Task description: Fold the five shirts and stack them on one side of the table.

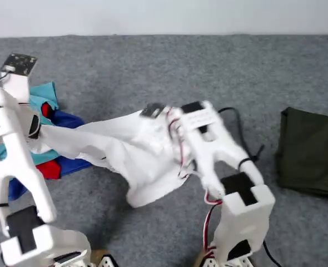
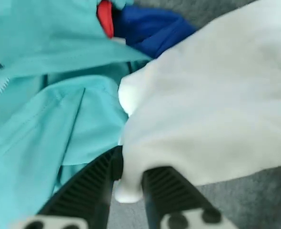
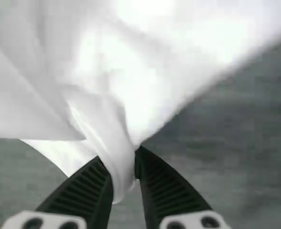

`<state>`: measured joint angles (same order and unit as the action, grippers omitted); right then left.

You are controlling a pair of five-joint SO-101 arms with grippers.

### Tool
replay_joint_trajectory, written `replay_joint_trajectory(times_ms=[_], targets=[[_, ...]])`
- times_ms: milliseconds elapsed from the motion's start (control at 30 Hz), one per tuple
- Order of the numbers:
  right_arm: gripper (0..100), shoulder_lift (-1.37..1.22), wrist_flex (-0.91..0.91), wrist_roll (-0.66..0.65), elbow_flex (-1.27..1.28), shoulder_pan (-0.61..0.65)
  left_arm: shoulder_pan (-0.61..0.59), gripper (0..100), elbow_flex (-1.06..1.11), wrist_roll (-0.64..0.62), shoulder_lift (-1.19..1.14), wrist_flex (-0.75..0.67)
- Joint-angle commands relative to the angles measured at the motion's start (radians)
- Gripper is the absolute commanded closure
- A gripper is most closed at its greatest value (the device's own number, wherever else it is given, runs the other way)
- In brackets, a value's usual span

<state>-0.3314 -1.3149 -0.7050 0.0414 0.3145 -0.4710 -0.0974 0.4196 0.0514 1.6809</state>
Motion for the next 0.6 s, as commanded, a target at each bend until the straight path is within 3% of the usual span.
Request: replay_joint_trajectory(times_ms=[0,133,300,433,567], targets=[[98.7,-0.027,0.030,-0.117,-0.218,-0.104,0.061,99,0.021,-0.002,0.100,0.006],[96.0,-0.133,-0.041,-0.114,-0.434,-0.137,0.138,99,0.107,-0.002,0.144,-0.003],[74.5,-0.191,-0.314,-0.040,-0.703,-0.117,0.158,99,0.205,-0.005,0.189,-0.049],[74.3,-0.197,-0.475,0.000,-0.845,-0.076,0.157,99,0.280,-0.006,0.230,-0.110],[74.6,-0.174,-0.484,0.034,-0.824,-0.019,0.126,99,0.343,-0.031,0.252,-0.178]])
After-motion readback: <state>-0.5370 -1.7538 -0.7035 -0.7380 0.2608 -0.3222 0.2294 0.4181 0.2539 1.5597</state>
